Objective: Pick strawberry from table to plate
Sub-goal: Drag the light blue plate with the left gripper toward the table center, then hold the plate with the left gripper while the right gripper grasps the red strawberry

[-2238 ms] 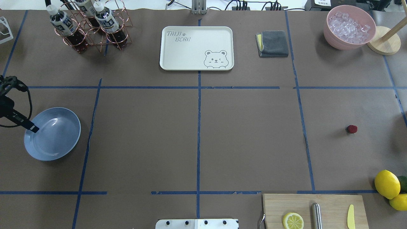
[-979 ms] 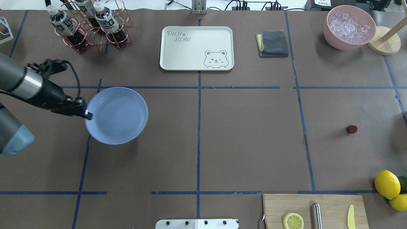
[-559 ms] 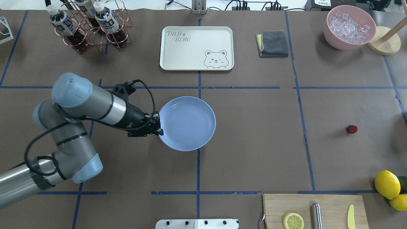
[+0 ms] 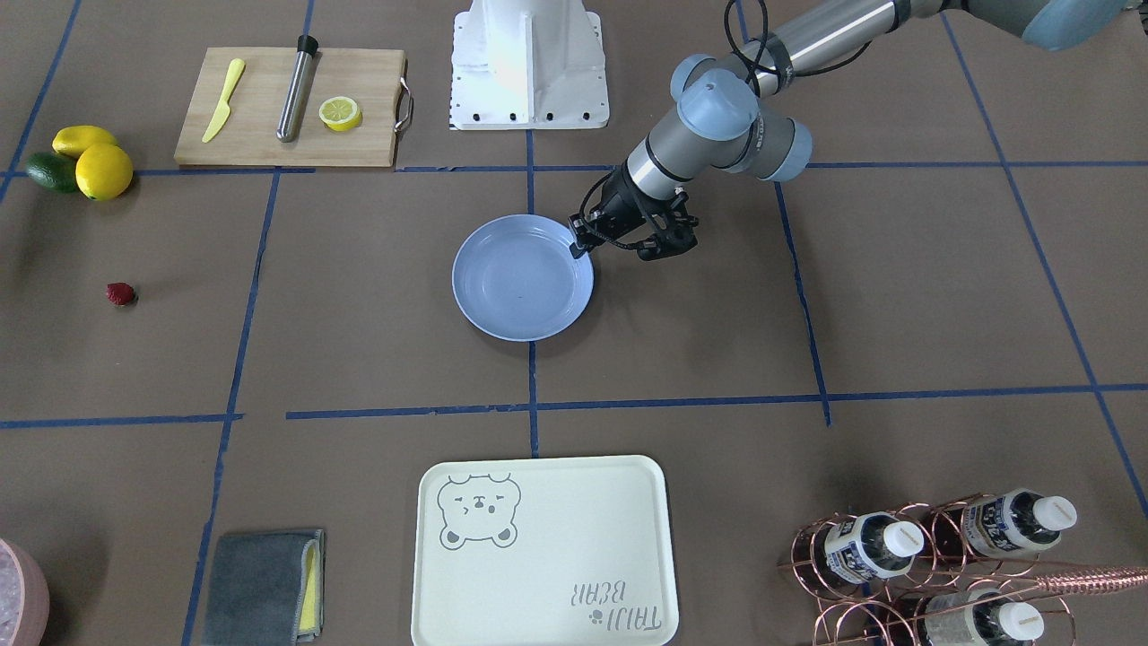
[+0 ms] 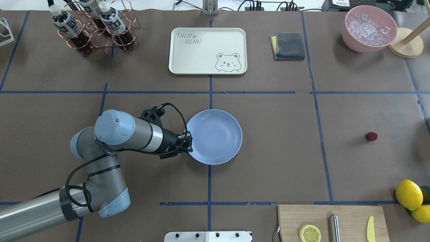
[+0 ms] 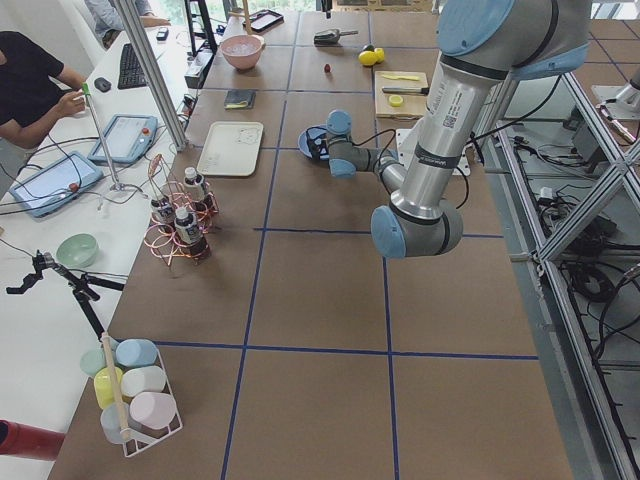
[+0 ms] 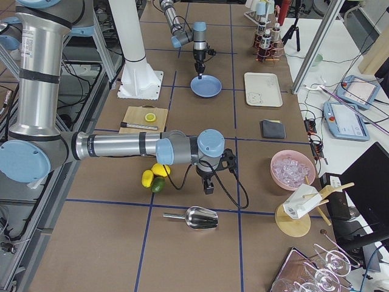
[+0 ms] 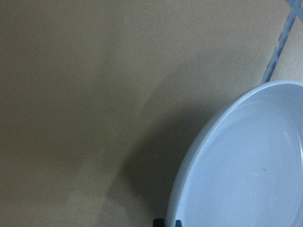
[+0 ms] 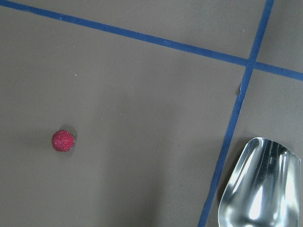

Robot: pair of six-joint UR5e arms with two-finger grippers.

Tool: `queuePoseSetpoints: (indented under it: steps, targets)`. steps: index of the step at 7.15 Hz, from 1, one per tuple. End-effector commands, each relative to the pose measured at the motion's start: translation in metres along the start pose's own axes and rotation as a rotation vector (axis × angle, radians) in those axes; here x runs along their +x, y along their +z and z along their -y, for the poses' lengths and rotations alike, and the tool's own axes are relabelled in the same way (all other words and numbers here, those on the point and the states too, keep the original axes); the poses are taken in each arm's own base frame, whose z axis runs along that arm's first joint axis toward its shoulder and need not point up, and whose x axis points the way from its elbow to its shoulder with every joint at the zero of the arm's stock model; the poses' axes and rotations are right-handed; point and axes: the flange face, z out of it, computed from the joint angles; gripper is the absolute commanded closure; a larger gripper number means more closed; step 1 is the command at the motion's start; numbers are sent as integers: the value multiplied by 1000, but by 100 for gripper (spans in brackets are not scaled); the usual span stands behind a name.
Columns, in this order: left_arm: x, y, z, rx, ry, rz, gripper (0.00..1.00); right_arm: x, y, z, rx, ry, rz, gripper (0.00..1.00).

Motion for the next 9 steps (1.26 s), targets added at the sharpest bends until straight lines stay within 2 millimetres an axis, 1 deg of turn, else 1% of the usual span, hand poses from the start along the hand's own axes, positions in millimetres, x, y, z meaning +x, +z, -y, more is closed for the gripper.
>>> queuePoseSetpoints:
  steps: [1, 2, 3, 4, 5, 6, 7, 8, 9]
  targets:
    - [-3, -1, 0, 11, -7, 21, 100, 0, 0, 0, 0, 1, 0, 0]
    - [-3, -1, 0, 13, -7, 20, 99, 0, 0, 0, 0, 1, 0, 0]
    - [-5, 0, 1, 14, 1, 25, 57, 0, 0, 0, 0, 1, 0, 0]
    - [-4, 0, 0, 13, 2, 22, 35, -1, 1, 0, 1, 2, 14, 0]
    - [-1, -4, -1, 12, 6, 12, 30, -9, 11, 2, -20, -2, 40, 0]
    - [3, -24, -6, 8, 12, -19, 30, -29, 26, 8, -34, -57, 67, 0]
    - [1, -33, -9, 5, 8, -29, 30, -43, 41, 13, -41, -25, 72, 0]
    - [1, -33, -9, 4, 7, -30, 29, -70, 59, 20, -22, 55, 70, 0]
    - [1, -33, -9, 12, 7, -32, 29, -104, 80, 25, 30, 149, 42, 0]
